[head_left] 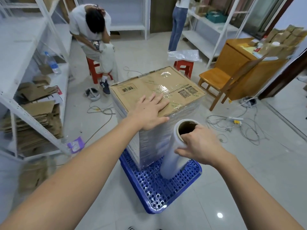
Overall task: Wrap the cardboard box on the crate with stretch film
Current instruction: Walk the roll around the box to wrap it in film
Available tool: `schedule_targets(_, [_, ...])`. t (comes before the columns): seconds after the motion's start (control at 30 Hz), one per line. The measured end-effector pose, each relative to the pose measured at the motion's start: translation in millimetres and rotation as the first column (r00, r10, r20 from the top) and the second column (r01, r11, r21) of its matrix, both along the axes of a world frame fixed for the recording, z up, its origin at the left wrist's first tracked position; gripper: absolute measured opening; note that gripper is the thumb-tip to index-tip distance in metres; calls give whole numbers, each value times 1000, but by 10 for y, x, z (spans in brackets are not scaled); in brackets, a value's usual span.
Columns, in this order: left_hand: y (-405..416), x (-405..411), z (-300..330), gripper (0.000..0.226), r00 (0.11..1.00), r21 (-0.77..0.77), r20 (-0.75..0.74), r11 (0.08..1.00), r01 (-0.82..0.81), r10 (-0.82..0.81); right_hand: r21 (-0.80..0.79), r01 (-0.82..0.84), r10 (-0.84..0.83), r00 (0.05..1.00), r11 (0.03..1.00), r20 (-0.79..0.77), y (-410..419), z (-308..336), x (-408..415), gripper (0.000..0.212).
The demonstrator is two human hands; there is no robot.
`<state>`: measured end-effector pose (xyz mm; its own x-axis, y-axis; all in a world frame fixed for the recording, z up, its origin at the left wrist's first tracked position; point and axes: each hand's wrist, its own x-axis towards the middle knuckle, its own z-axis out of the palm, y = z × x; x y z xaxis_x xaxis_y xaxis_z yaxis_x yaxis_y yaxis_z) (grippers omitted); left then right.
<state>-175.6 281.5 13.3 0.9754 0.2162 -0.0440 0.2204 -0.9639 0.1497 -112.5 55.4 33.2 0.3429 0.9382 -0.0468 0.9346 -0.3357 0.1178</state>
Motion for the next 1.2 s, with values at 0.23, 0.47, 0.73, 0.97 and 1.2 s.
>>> schedule_targets(0.23, [-21, -17, -44, 79, 1000, 1, 10, 1000, -12, 12, 55, -251, 254, 966, 966, -55, 78, -287, -8, 55])
schedule_targets(0.47, [-5, -25, -42, 78, 999, -31, 47, 999, -22, 23, -46, -142, 139, 989, 989, -56, 61, -167, -151, 39])
schedule_targets(0.73, [-29, -53, -25, 80, 998, -25, 55, 999, -35, 36, 128, 158, -142, 982, 979, -125, 42, -98, -567, 41])
schedule_targets(0.97, [25, -86, -19, 83, 998, -52, 65, 999, -3, 7, 32, 344, -329, 918, 938, -221, 172, -110, -731, 26])
schedule_targets(1.2, [464, -192, 39, 98, 894, -53, -61, 896, 440, -443, 193, 555, -553, 830, 809, -68, 397, -300, -731, 63])
